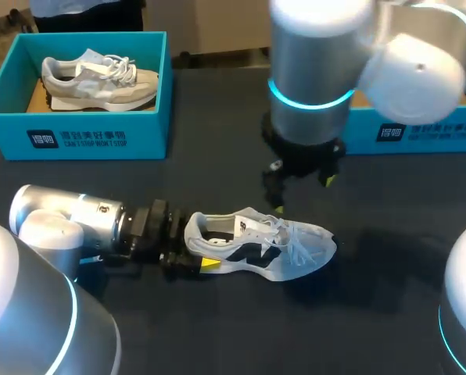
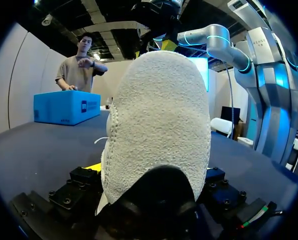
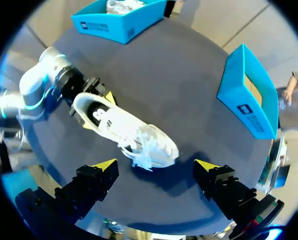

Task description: Take the shoe out of the shoebox, open the shoe tongue, remove and reinsert the insole, then place the shoe into the shoebox

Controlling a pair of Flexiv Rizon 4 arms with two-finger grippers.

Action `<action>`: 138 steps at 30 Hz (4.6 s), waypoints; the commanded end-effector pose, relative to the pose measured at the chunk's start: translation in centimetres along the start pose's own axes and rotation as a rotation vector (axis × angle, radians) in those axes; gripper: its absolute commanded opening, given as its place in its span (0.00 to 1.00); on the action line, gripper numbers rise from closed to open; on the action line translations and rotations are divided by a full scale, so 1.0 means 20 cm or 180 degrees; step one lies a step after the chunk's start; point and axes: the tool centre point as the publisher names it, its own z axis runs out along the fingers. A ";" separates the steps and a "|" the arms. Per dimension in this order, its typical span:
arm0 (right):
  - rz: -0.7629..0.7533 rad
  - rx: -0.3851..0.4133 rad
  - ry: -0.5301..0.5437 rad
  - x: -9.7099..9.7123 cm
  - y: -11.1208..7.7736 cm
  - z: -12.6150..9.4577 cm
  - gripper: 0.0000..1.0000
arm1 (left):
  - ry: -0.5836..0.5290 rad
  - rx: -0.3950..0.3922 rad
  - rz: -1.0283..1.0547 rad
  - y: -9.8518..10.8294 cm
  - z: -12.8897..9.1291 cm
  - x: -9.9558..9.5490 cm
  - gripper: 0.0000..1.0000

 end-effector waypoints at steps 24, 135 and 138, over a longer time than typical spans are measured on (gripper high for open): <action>0.0786 0.0601 -0.0224 0.27 0.07 0.17 1.00 | -0.0002 0.0002 0.0001 0.00 0.00 0.00 0.00; 0.0732 0.0283 0.1128 -0.12 -0.15 0.45 0.00 | -0.0002 0.0002 0.0001 0.00 0.00 0.00 0.00; 0.0711 0.0288 0.1262 -0.15 -0.16 0.50 0.00 | -0.0002 0.0002 0.0001 0.00 0.00 0.00 0.00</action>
